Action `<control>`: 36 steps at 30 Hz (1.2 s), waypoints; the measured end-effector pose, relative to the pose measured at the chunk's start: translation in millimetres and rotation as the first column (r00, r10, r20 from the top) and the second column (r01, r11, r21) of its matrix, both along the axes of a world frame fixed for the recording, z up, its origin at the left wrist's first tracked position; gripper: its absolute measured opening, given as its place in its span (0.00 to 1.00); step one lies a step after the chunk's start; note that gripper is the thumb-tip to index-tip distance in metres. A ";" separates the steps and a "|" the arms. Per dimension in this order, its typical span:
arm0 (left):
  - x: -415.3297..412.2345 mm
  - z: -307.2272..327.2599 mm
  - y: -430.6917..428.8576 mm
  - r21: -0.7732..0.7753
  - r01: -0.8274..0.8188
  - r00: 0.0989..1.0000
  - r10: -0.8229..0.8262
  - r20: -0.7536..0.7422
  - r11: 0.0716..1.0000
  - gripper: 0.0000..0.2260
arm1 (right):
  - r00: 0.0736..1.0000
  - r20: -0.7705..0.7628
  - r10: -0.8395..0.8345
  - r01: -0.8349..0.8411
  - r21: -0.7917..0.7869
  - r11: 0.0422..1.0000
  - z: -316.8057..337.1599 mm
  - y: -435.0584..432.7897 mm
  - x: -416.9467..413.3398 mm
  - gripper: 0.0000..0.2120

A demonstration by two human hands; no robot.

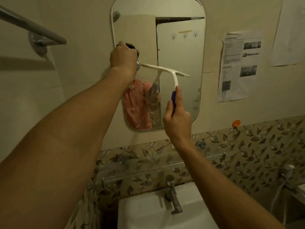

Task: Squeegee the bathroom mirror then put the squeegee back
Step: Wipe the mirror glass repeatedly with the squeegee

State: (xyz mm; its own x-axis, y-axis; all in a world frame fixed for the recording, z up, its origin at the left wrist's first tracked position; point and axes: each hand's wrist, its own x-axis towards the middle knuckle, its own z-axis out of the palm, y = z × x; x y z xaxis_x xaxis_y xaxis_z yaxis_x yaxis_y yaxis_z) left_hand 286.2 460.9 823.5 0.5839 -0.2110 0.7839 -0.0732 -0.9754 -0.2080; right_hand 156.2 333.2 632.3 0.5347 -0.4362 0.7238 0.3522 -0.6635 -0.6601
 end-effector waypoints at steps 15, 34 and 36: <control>-7.8 -5.3 -2.3 -0.002 0.014 1.000 -0.014 0.001 1.000 0.17 | 0.976 -0.191 -0.109 0.088 -0.112 0.990 -46.0 24.0 15.6 0.32; -5.4 -8.2 9.0 0.060 0.016 0.997 -0.020 0.070 0.998 0.16 | 0.845 -0.529 -0.078 0.032 -0.094 0.995 -182.2 41.1 -31.6 0.32; -5.5 -7.8 9.8 0.074 0.011 0.997 -0.017 0.072 0.997 0.15 | 0.867 -0.498 -0.032 0.015 -0.038 0.999 -186.8 39.7 -35.5 0.32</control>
